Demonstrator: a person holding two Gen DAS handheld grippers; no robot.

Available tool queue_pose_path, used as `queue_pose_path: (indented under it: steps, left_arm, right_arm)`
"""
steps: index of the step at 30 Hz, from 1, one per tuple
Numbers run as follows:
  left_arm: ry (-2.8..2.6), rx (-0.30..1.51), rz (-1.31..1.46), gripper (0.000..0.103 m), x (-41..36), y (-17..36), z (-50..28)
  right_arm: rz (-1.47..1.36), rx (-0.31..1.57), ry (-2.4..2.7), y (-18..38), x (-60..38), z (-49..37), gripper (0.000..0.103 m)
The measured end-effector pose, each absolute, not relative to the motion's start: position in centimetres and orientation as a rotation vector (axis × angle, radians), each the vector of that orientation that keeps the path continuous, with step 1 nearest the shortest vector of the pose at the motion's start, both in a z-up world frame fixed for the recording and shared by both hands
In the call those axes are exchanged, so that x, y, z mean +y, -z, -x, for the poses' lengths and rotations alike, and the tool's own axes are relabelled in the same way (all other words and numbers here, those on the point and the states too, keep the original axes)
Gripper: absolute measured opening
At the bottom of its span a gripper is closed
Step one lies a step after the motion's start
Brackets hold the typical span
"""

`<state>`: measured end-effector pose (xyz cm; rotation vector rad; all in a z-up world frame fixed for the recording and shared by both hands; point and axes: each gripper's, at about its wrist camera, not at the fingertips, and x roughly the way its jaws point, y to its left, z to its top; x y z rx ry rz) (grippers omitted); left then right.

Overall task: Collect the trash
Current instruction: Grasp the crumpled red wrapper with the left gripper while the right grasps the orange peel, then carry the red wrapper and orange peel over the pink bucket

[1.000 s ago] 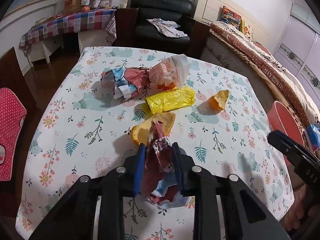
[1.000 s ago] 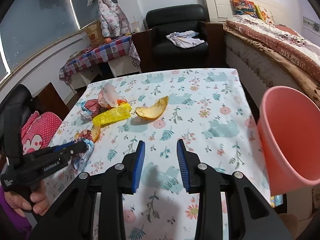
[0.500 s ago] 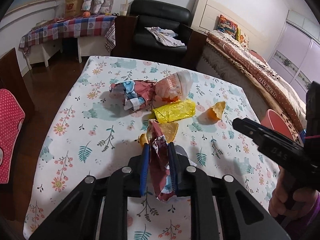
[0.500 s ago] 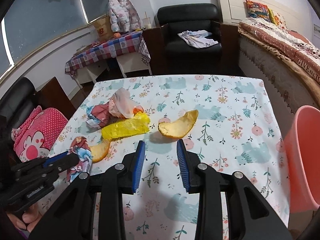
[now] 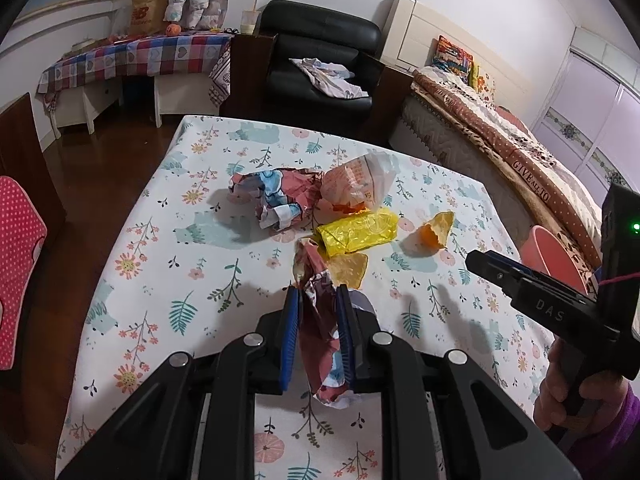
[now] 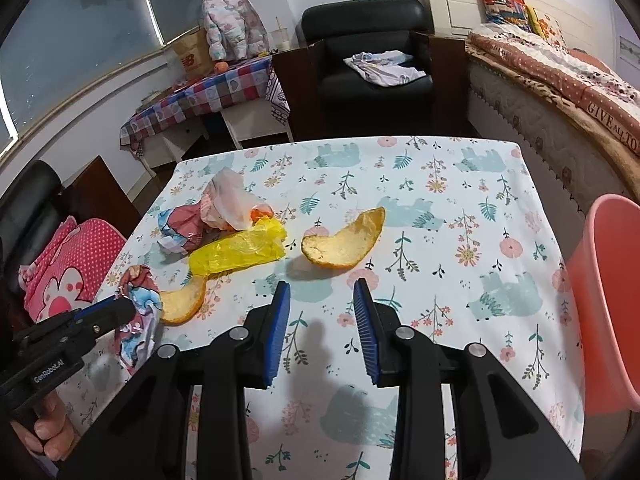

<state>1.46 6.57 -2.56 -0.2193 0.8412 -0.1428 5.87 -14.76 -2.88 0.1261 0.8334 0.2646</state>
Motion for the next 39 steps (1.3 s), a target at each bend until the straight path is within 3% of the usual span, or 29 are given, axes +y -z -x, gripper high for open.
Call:
queue_pose_path:
  steps: [5, 18, 19, 22, 24, 39]
  left_arm:
    - [0.148, 0.847, 0.224, 0.018, 6.9, 2.7, -1.4]
    - [0.14, 0.852, 0.238, 0.018, 7.8, 2.9, -1.8]
    - [0.139, 0.852, 0.24, 0.018, 7.8, 2.8, -1.8]
    - [0.137, 0.851, 0.24, 0.018, 7.9, 2.8, -1.8]
    - [0.137, 0.85, 0.241, 0.018, 7.9, 2.7, -1.9]
    - [0.192, 0.791, 0.23, 0.018, 5.3, 0.3, -1.6]
  right_arm:
    - [-0.108, 0.856, -0.272, 3.6, -13.8, -6.5, 0.042]
    - [0.155, 0.842, -0.175, 4.4, -10.1, -10.2, 0.042]
    - [0.156, 0.848, -0.175, 4.7, -10.1, -10.4, 0.041]
    - [0.134, 0.857, -0.177, 5.0, -10.5, -10.7, 0.013]
    - [0.107, 0.853, -0.19, 4.8, -10.9, -10.3, 0.006]
    - [-0.07, 0.764, -0.294, -0.3, -14.0, -5.0, 0.005]
